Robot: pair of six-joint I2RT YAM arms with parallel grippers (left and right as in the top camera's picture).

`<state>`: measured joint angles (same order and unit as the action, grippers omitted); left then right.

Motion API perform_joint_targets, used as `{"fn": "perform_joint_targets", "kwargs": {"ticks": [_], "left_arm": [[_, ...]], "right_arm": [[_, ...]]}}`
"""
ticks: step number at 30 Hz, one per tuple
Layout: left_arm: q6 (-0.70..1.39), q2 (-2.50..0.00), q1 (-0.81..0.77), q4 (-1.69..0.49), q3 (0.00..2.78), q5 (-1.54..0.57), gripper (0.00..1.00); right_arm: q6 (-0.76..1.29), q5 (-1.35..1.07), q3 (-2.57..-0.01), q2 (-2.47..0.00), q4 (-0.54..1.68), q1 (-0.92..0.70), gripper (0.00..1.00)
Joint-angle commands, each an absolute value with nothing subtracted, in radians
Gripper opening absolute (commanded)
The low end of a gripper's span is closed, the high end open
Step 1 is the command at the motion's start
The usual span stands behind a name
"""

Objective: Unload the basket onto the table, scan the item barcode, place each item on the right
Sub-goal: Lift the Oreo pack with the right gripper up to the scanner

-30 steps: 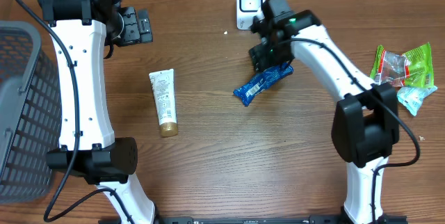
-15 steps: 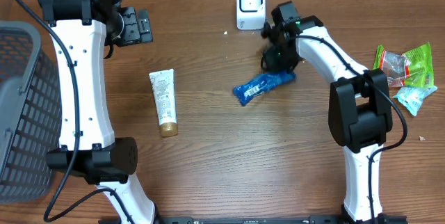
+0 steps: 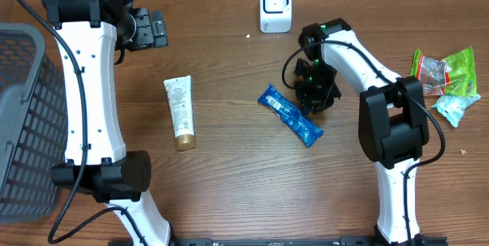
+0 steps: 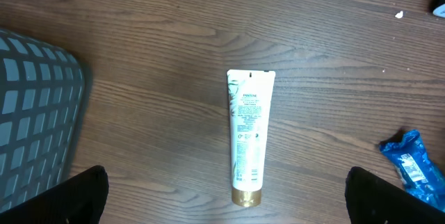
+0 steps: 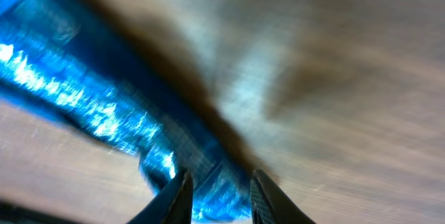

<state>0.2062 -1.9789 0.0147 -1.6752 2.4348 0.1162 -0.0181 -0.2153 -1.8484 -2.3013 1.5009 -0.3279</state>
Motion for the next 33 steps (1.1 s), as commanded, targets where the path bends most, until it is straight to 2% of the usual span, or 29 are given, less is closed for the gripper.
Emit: {"fn": "perform_joint_targets", "kwargs": {"ticks": [1,3,5,6,7,9,15,23,33], "left_arm": [[0.194,-1.974,0.013,-1.671,2.455,0.111,1.0],[0.194,-1.974,0.013,-1.672,2.455,0.111,1.0],[0.194,-1.974,0.013,-1.671,2.455,0.111,1.0],[0.194,-1.974,0.013,-1.672,2.455,0.111,1.0],[0.194,-1.974,0.013,-1.672,2.455,0.111,1.0],[0.194,-1.974,0.013,-1.672,2.455,0.111,1.0],[0.194,-1.974,0.013,-1.672,2.455,0.111,1.0],[0.194,-1.974,0.013,-1.672,2.455,0.111,1.0],[0.194,-1.974,0.013,-1.672,2.455,0.111,1.0]], "right_arm": [[-0.055,-0.303,-1.921,-2.293,1.513,-0.31,0.32],[-0.094,-0.315,-1.966,-2.293,1.507,-0.292,0.36],[-0.15,-0.321,-2.001,-2.293,1.454,-0.267,0.49],[-0.205,-0.349,-2.0,-2.293,1.415,-0.258,0.61],[-0.276,-0.398,-1.994,-2.3,1.391,-0.254,0.68],[-0.348,-0.45,-1.968,-2.301,1.363,-0.254,0.73],[-0.533,-0.503,-1.815,-2.302,1.318,-0.257,0.74],[-0.554,-0.632,-1.737,-2.302,1.206,-0.258,0.73],[-0.531,-0.635,-1.618,-2.302,1.077,-0.258,0.59]]}}
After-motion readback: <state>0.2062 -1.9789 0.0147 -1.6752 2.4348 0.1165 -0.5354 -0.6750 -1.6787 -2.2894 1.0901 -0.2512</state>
